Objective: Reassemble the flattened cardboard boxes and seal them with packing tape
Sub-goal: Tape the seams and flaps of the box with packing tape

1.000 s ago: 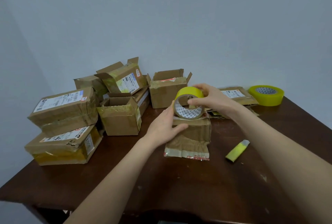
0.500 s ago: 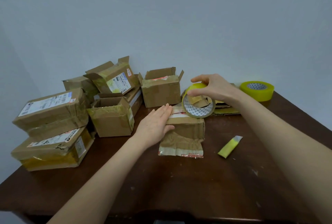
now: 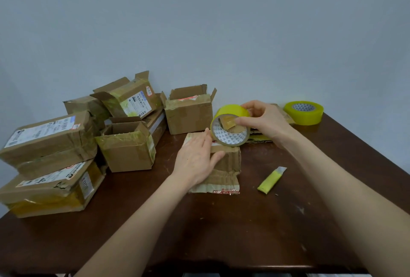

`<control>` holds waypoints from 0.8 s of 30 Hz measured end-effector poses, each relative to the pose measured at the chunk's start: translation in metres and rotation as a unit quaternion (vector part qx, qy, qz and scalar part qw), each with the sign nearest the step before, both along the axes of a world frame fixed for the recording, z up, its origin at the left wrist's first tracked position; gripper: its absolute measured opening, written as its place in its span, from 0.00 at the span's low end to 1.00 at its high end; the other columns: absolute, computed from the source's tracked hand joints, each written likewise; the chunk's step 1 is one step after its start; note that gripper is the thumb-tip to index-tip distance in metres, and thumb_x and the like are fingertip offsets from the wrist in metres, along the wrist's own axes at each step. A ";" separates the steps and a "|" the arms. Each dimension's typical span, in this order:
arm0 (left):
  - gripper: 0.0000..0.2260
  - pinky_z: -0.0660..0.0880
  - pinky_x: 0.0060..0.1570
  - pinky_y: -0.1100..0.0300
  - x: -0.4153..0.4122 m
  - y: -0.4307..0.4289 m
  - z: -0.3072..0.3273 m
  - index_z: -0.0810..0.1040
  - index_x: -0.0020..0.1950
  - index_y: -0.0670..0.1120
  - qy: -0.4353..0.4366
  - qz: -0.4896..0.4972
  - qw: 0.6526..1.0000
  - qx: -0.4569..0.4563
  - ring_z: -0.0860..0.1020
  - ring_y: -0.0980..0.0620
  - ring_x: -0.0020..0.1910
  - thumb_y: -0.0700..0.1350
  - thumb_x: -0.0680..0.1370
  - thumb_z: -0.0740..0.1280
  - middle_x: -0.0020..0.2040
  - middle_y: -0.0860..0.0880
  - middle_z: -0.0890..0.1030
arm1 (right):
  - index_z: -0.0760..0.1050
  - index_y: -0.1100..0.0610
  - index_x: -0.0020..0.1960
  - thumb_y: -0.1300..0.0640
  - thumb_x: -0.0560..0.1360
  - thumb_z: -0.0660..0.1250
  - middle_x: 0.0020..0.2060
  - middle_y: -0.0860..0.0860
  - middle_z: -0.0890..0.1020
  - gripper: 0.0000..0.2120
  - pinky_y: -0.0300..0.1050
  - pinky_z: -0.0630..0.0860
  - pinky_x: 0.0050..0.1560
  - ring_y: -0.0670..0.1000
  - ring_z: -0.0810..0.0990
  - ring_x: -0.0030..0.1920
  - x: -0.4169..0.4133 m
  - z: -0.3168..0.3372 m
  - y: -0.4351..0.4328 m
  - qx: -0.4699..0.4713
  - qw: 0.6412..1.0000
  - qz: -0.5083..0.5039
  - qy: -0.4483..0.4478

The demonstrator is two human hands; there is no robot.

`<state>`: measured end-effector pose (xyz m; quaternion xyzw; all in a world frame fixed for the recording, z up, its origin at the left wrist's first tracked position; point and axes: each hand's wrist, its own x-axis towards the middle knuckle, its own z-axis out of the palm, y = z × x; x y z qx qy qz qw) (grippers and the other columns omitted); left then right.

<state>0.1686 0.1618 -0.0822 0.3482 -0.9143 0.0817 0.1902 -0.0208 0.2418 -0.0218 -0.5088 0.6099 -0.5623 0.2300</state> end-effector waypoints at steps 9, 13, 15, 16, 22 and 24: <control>0.30 0.51 0.73 0.61 0.004 0.000 0.002 0.51 0.78 0.44 -0.049 -0.026 0.998 -0.021 0.54 0.53 0.77 0.59 0.81 0.50 0.79 0.48 0.53 | 0.79 0.55 0.51 0.58 0.67 0.77 0.40 0.51 0.81 0.14 0.41 0.74 0.40 0.46 0.79 0.39 -0.006 0.014 0.007 0.028 0.998 0.022 0.048; 0.30 0.51 0.73 0.59 0.001 -0.004 0.000 0.49 0.78 0.45 -0.050 -0.026 0.998 -0.008 0.53 0.52 0.77 0.59 0.81 0.49 0.79 0.48 0.52 | 0.81 0.50 0.48 0.55 0.66 0.78 0.39 0.50 0.83 0.12 0.40 0.74 0.43 0.45 0.79 0.40 -0.031 0.011 0.017 0.046 0.996 0.013 0.072; 0.31 0.51 0.74 0.58 0.001 -0.006 0.000 0.50 0.79 0.47 -0.056 -0.024 0.998 -0.014 0.53 0.53 0.77 0.62 0.80 0.47 0.79 0.49 0.53 | 0.81 0.49 0.49 0.55 0.67 0.77 0.40 0.48 0.83 0.12 0.35 0.74 0.44 0.44 0.80 0.42 -0.036 0.003 0.020 0.040 0.997 0.007 0.060; 0.33 0.50 0.74 0.57 0.000 -0.007 0.000 0.51 0.78 0.48 -0.059 -0.024 0.998 -0.019 0.54 0.53 0.76 0.65 0.79 0.43 0.78 0.49 0.54 | 0.81 0.47 0.50 0.54 0.67 0.77 0.41 0.47 0.82 0.13 0.35 0.74 0.46 0.43 0.80 0.44 -0.037 -0.002 0.020 0.032 0.998 0.002 0.045; 0.31 0.48 0.75 0.52 -0.001 -0.009 0.003 0.52 0.78 0.52 -0.078 -0.015 0.997 -0.004 0.53 0.50 0.77 0.66 0.78 0.42 0.78 0.49 0.54 | 0.80 0.50 0.55 0.48 0.64 0.75 0.35 0.47 0.82 0.21 0.46 0.73 0.44 0.47 0.80 0.36 -0.030 -0.035 0.022 -0.004 0.992 0.013 -0.125; 0.30 0.47 0.75 0.53 0.001 -0.010 0.005 0.51 0.78 0.50 -0.097 -0.013 0.995 0.005 0.51 0.50 0.77 0.63 0.80 0.46 0.79 0.49 0.52 | 0.80 0.52 0.56 0.52 0.67 0.76 0.34 0.44 0.82 0.18 0.46 0.74 0.44 0.45 0.80 0.35 -0.029 -0.035 0.019 -0.009 0.995 -0.002 -0.103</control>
